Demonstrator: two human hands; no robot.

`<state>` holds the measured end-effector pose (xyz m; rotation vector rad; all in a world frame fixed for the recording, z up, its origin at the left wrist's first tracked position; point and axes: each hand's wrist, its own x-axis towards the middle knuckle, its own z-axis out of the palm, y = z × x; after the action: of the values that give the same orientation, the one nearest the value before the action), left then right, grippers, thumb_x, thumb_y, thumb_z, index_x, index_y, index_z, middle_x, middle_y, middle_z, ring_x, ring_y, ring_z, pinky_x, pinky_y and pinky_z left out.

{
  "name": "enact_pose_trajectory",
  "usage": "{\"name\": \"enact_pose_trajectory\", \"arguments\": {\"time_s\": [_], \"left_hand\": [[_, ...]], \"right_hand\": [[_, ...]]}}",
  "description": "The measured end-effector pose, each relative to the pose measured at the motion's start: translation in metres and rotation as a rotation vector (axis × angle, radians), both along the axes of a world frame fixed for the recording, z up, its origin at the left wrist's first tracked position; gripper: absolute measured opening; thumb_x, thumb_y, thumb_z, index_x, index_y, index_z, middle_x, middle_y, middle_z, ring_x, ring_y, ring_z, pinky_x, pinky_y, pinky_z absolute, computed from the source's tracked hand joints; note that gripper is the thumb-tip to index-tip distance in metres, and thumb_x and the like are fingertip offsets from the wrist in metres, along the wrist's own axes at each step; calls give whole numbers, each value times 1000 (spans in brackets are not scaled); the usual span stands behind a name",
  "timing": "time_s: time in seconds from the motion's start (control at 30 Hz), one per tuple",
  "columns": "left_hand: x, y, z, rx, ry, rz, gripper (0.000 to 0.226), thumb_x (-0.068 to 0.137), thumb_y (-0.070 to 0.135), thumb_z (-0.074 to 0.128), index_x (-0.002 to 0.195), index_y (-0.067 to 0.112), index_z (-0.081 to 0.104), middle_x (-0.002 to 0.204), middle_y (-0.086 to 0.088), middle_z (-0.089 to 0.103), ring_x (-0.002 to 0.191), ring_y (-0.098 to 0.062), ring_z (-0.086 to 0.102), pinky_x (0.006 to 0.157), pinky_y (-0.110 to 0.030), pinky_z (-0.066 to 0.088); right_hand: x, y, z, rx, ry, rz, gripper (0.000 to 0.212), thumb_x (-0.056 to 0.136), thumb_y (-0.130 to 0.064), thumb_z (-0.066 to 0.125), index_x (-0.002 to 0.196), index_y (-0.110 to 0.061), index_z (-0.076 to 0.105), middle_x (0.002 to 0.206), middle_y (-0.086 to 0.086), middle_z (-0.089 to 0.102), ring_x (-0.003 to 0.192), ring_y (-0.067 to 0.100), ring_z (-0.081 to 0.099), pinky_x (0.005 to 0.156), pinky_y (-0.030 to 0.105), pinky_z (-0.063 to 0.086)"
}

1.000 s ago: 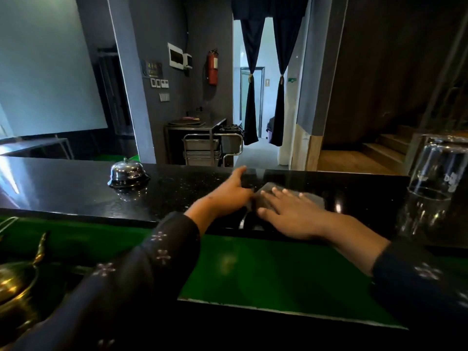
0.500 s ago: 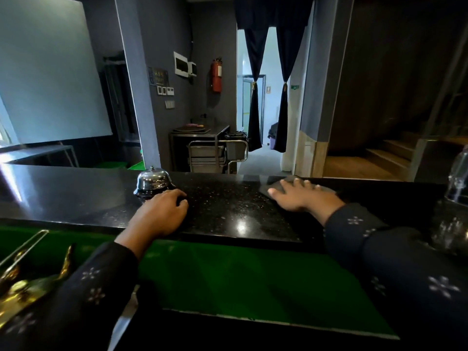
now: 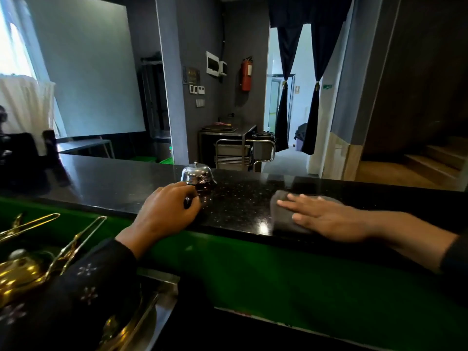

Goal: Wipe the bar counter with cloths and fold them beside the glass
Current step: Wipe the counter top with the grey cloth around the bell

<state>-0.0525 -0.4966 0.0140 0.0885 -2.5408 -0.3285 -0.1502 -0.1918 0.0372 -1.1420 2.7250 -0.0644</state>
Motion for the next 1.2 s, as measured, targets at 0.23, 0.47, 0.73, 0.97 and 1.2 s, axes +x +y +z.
{"name": "enact_pose_trajectory", "arguments": {"time_s": [0.23,0.47,0.73,0.97,1.2], "left_hand": [[-4,-7,-22,26,108,54,32,88,40,31,90,25,58,91,9,60,75,-10,54,58,-28,41],[-4,-14,-19,8,17,51,37,86,40,26,101,28,57,103,8,63,80,-9,53,60,-27,37],[2,-9,-11,-68,-178,60,47,94,39,28,138,35,43,146,6,45,129,-17,47,91,-32,40],[1,-9,-1,-98,-372,-20,49,100,32,24,148,27,22,157,7,18,143,-8,18,113,-25,16],[4,-4,1,-68,-382,14,48,100,37,21,148,30,23,157,10,19,143,-9,20,112,-30,20]], "right_hand": [[-73,-77,-8,-14,61,-259,61,95,-58,13,150,-33,6,161,3,-1,148,26,1,115,51,0],[-50,-125,-14,-26,71,-246,66,93,-61,12,150,-32,4,161,5,-2,148,27,0,117,51,0],[35,-110,-17,-59,55,-66,61,93,-60,13,149,-37,2,161,-1,-6,148,19,-5,117,45,-5],[10,-180,-13,-72,86,-427,66,94,-55,14,151,-24,6,160,13,-3,147,33,-3,116,54,-5],[38,-174,-15,-123,27,-297,66,93,-57,15,151,-27,5,161,9,-5,147,29,-6,117,52,-6]]}}
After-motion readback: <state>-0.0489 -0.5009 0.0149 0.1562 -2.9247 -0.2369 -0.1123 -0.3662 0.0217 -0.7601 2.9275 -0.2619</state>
